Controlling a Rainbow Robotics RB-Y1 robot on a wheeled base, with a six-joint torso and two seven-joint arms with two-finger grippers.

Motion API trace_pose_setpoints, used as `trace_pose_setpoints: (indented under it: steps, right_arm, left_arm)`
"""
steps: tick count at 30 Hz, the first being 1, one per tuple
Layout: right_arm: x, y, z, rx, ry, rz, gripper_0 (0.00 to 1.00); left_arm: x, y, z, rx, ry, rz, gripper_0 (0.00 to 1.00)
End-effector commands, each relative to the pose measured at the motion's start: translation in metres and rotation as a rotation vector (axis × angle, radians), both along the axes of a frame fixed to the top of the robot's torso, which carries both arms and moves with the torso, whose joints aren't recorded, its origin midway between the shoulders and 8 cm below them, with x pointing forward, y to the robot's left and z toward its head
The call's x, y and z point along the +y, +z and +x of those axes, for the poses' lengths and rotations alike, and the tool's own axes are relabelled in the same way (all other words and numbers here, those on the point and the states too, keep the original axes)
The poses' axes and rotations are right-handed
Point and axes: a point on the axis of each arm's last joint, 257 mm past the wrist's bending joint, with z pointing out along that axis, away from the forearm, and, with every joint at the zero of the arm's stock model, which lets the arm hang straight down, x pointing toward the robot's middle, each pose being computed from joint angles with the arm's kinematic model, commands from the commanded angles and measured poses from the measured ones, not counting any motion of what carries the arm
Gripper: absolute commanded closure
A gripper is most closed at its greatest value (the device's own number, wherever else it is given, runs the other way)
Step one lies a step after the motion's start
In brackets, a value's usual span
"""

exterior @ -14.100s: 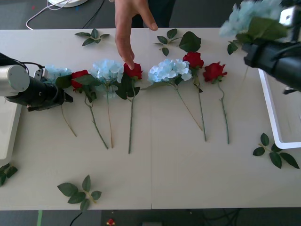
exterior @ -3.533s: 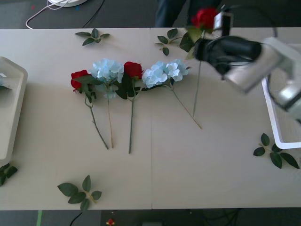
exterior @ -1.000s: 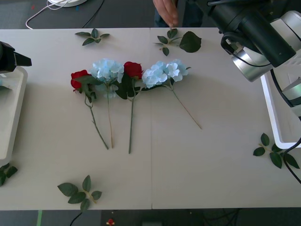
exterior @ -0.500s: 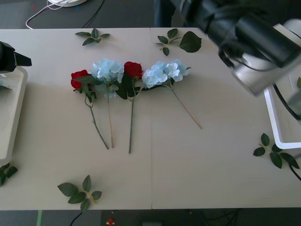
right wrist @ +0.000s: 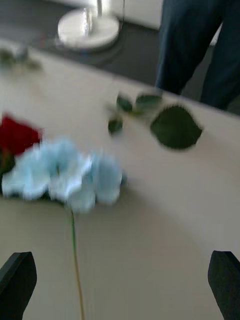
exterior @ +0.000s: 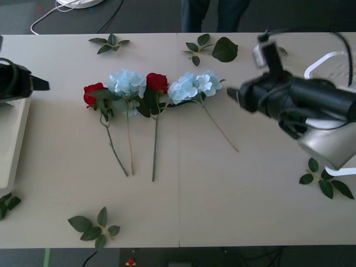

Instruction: Place the red flowers into the right box and the blue flowers into the left box. If a person shows an open palm, hand one flower to the person first, then continue sorting.

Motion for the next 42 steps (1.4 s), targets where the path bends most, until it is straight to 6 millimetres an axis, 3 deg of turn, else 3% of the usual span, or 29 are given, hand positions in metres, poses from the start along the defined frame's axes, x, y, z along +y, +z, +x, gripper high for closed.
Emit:
trace_pose_setpoints:
  steps: [1, 9, 13, 17, 24, 30, 32, 33, 34, 40, 41, 42]
  right_arm:
    - [0.01, -0.034, -0.006, 0.066, 0.03, -0.031, 0.0]
    - [0.029, -0.093, 0.019, 0.153, 0.019, -0.083, 0.0]
    - [0.043, -0.112, 0.043, 0.164, 0.001, -0.089, 0.0]
    - [0.057, -0.123, 0.062, 0.174, -0.009, -0.096, 0.0]
    - [0.082, -0.131, 0.086, 0.186, -0.025, -0.087, 0.0]
    - [0.092, -0.138, 0.097, 0.186, -0.027, -0.091, 0.0]
    - [0.093, -0.141, 0.096, 0.188, -0.026, -0.089, 0.3]
    - [0.094, -0.142, 0.096, 0.188, -0.025, -0.09, 0.74]
    - [0.095, -0.142, 0.095, 0.189, -0.023, -0.091, 0.99]
    - [0.097, -0.145, 0.093, 0.193, -0.022, -0.091, 1.0]
    - [0.098, -0.145, 0.093, 0.194, -0.021, -0.09, 1.0]
    - [0.096, -0.146, 0.093, 0.195, -0.024, -0.09, 1.0]
  left_arm:
    - [-0.016, -0.024, -0.004, 0.029, -0.044, 0.016, 0.1]
    - [-0.08, -0.06, 0.005, 0.131, -0.098, 0.07, 0.1]
    - [-0.097, -0.077, 0.02, 0.153, -0.08, 0.13, 0.1]
    - [-0.108, -0.088, 0.035, 0.148, -0.058, 0.135, 0.1]
    - [-0.105, -0.119, 0.053, 0.156, -0.013, 0.141, 0.1]
    - [-0.11, -0.158, 0.069, 0.171, 0.038, 0.122, 0.1]
    - [-0.113, -0.167, 0.073, 0.172, 0.047, 0.111, 0.1]
    - [-0.117, -0.171, 0.076, 0.171, 0.05, 0.102, 0.1]
    - [-0.118, -0.174, 0.077, 0.172, 0.052, 0.101, 0.1]
    - [-0.127, -0.177, 0.077, 0.17, 0.046, 0.086, 0.1]
    - [-0.127, -0.179, 0.077, 0.172, 0.046, 0.087, 0.13]
    - [-0.128, -0.178, 0.077, 0.169, 0.044, 0.087, 0.24]
